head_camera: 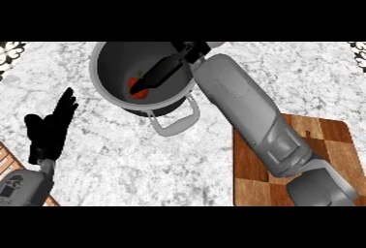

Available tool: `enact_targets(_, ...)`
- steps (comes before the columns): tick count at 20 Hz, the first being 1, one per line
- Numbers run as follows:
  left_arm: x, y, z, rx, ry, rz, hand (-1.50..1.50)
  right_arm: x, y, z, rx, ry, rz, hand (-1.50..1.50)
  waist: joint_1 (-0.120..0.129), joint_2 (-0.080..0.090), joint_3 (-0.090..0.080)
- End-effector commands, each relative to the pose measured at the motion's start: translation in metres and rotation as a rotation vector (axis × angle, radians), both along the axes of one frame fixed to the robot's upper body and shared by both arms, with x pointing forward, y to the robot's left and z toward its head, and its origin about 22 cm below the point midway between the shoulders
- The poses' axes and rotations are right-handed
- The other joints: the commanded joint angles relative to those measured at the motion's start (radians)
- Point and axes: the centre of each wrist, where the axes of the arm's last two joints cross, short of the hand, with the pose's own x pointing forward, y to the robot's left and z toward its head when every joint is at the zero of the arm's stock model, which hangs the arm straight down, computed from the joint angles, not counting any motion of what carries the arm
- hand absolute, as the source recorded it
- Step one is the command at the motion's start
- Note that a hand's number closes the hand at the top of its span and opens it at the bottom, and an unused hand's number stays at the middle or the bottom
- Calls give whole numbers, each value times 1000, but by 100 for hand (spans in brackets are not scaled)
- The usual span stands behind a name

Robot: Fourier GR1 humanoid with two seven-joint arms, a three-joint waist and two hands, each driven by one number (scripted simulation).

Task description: Pick the bell pepper from the cutting board and place it in the pot

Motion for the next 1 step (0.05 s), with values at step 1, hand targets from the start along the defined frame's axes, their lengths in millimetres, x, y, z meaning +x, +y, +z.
enact_targets(1, -11, 13, 5, 114, 19, -36, 0, 12, -27, -13, 43, 39, 14, -150, -13, -2, 46)
